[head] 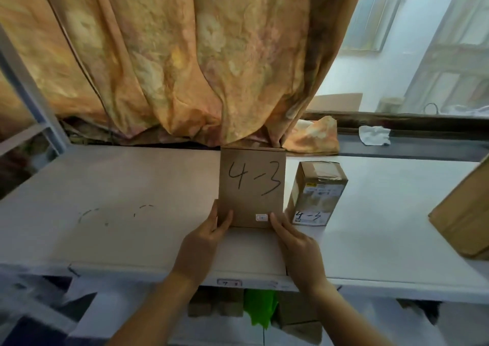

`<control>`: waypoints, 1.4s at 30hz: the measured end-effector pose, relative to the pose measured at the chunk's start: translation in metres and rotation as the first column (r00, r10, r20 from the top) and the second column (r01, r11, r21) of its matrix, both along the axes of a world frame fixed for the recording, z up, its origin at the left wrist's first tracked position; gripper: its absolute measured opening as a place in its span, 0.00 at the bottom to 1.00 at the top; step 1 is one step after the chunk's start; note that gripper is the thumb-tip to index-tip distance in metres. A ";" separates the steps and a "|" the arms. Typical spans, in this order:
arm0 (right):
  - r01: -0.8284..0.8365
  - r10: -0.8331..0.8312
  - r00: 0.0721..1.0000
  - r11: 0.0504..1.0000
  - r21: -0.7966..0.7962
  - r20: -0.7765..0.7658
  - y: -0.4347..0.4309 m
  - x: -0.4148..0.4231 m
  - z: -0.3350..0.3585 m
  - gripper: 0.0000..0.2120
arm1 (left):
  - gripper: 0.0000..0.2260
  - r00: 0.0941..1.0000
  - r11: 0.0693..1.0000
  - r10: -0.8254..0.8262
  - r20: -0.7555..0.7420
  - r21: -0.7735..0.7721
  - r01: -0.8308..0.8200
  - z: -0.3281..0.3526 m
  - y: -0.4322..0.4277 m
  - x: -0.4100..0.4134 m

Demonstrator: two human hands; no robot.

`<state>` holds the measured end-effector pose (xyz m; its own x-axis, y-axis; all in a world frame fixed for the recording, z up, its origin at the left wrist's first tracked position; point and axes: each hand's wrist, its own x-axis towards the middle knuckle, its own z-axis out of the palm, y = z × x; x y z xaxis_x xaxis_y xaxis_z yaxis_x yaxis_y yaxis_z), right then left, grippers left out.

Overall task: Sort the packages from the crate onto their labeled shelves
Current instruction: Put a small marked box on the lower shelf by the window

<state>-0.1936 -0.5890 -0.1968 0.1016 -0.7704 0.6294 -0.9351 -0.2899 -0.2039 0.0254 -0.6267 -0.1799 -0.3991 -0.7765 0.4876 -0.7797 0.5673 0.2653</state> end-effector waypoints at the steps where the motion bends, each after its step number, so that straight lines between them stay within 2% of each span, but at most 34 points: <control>1: -0.007 0.007 1.000 1.000 0.023 -0.017 0.003 0.000 -0.003 0.32 | 0.26 0.999 0.999 0.032 -0.018 0.029 -0.031 0.002 0.004 0.002; 2: -0.010 0.012 0.999 0.999 0.044 -0.040 0.004 0.000 -0.006 0.33 | 0.23 0.996 0.988 0.065 -0.064 0.143 -0.056 0.005 0.008 0.002; 4: -0.012 0.016 0.998 0.998 0.068 -0.059 0.005 0.001 -0.007 0.36 | 0.22 0.995 0.978 0.086 0.044 0.188 -0.092 0.004 0.012 0.001; 6: -0.014 0.015 1.000 0.998 0.065 -0.023 0.004 0.002 -0.005 0.33 | 0.22 0.997 0.973 0.070 -0.039 0.225 -0.059 0.004 0.015 0.001; 9: -0.029 0.029 0.999 0.999 0.022 -0.014 0.007 0.006 0.003 0.16 | 0.18 0.984 0.944 0.091 -0.154 0.327 -0.037 0.004 0.013 -0.001; 12: -0.045 0.045 0.999 0.998 -0.042 0.019 0.009 0.006 0.010 0.05 | 0.09 0.907 0.860 0.261 -0.330 0.506 -0.064 -0.001 0.013 -0.006; 13: -0.069 0.072 0.996 0.996 -0.051 0.059 0.010 0.006 0.012 0.07 | 0.07 0.877 0.840 0.284 -0.388 0.542 -0.032 0.002 0.016 -0.006; 15: -0.097 0.105 0.983 0.993 -0.063 0.151 0.009 0.008 0.017 0.12 | 0.14 0.823 0.848 0.254 -0.509 0.525 0.063 0.006 0.017 -0.008; 17: 0.020 -0.011 0.969 0.999 -0.034 0.245 0.007 0.013 0.024 0.17 | 0.06 0.782 0.883 0.227 -0.581 0.462 0.087 0.009 0.017 -0.015; 18: 0.110 -0.106 0.948 0.994 0.004 0.301 0.007 0.016 0.028 0.22 | 0.10 0.756 0.891 0.265 -0.599 0.451 0.045 0.011 0.016 -0.019; 20: 0.200 -0.218 0.866 0.976 0.086 0.451 0.006 0.025 0.039 0.29 | 0.22 0.630 0.891 0.333 -0.702 0.453 0.034 0.018 0.014 -0.027; 22: 0.176 -0.179 0.803 0.982 0.061 0.568 0.004 0.031 0.047 0.29 | 0.30 0.547 0.902 0.310 -0.778 0.423 0.091 0.023 0.012 -0.034; 24: 0.177 -0.118 0.782 0.983 -0.037 0.612 0.000 0.036 0.053 0.31 | 0.36 0.531 0.911 0.267 -0.804 0.390 0.132 0.028 0.005 -0.039; 26: 0.157 -0.100 0.761 0.987 -0.032 0.641 -0.007 0.041 0.055 0.35 | 0.39 0.568 0.898 0.287 -0.772 0.423 0.121 0.031 -0.010 -0.046; 28: 0.122 -0.119 0.796 0.992 0.036 0.593 -0.009 0.044 0.053 0.38 | 0.42 0.629 0.884 0.305 -0.715 0.459 0.093 0.032 -0.026 -0.055; 30: 0.111 -0.126 0.862 0.992 0.059 0.491 -0.006 0.044 0.051 0.38 | 0.43 0.757 0.907 0.267 -0.596 0.421 0.012 0.031 -0.043 -0.063; 32: 0.095 -0.112 0.909 0.994 0.061 0.401 -0.003 0.043 0.050 0.36 | 0.37 0.947 0.965 0.143 -0.289 0.254 -0.068 0.028 -0.064 -0.071; 33: 0.079 -0.100 0.920 0.994 0.070 0.379 -0.001 0.040 0.049 0.35 | 0.33 0.988 0.979 0.094 -0.119 0.192 -0.070 0.028 -0.075 -0.076; 35: 0.056 -0.088 0.935 0.993 0.100 0.344 0.002 0.034 0.044 0.33 | 0.29 0.994 0.967 0.075 0.083 0.239 -0.093 0.032 -0.094 -0.085; 38: 0.063 -0.124 0.943 0.978 0.201 0.309 0.008 0.027 0.031 0.29 | 0.26 0.984 0.944 0.100 0.150 0.299 -0.142 0.032 -0.108 -0.089; 42: 0.019 -0.148 0.928 0.936 0.352 0.342 0.008 0.028 0.027 0.26 | 0.25 0.992 0.982 0.128 0.020 0.141 -0.130 0.015 -0.094 -0.074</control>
